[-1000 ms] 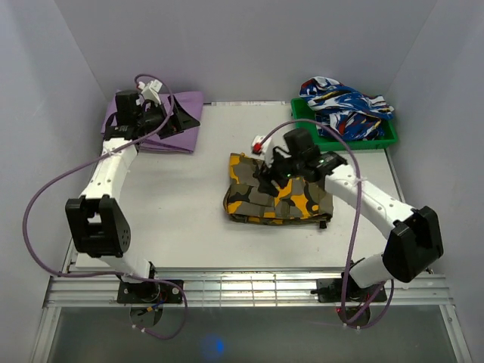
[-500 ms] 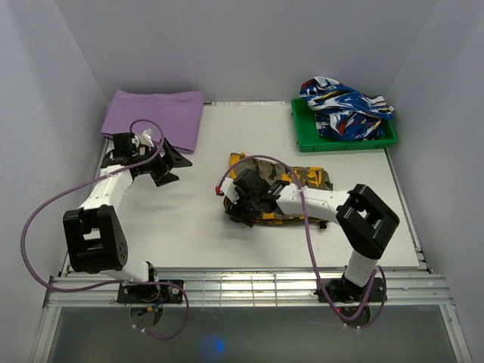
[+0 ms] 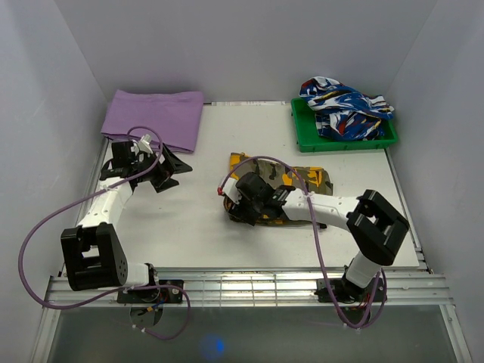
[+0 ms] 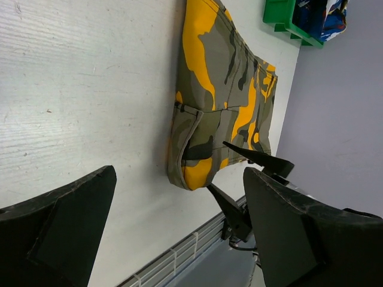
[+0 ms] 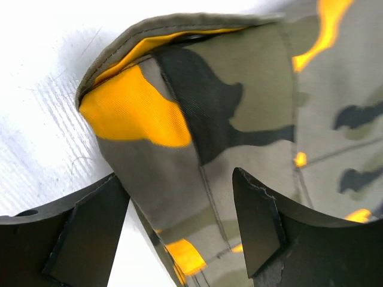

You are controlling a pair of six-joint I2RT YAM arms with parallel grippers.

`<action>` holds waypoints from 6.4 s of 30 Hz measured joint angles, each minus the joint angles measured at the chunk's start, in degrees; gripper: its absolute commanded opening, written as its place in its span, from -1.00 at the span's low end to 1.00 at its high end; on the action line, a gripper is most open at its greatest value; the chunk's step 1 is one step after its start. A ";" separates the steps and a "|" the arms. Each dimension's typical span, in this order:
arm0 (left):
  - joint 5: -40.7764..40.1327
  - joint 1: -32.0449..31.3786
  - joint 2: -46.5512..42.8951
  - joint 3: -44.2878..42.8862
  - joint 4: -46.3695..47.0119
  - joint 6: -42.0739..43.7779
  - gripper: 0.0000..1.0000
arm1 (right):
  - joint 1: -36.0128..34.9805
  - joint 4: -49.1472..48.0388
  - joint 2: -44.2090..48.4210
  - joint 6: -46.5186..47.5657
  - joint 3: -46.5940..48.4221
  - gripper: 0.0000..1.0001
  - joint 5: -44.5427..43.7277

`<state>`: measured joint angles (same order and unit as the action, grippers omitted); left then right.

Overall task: Fold and stack the trousers
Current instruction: Neatly place the folded trousers to the corner

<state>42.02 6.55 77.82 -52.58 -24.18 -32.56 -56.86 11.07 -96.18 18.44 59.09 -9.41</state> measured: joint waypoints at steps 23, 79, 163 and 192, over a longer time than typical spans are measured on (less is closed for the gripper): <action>0.83 -0.22 -5.57 6.47 1.49 -1.95 0.96 | 1.01 -10.84 4.28 6.54 -13.84 -0.56 3.76; -9.81 -29.03 13.75 12.63 29.09 -31.87 0.94 | 15.04 -5.11 1.05 -12.22 -2.60 -0.85 30.64; -17.14 -23.23 16.92 14.21 32.13 -37.55 -1.00 | 50.10 -14.82 14.08 -65.90 -31.67 0.24 45.44; -25.90 -25.86 5.16 4.81 20.48 -1.95 -1.00 | 36.11 -7.82 13.18 -43.34 -9.94 -0.84 32.48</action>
<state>16.12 -19.31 82.98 -47.77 -3.70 -34.50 -20.75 3.25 -83.00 -24.91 49.15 23.07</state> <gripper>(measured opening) 0.417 0.188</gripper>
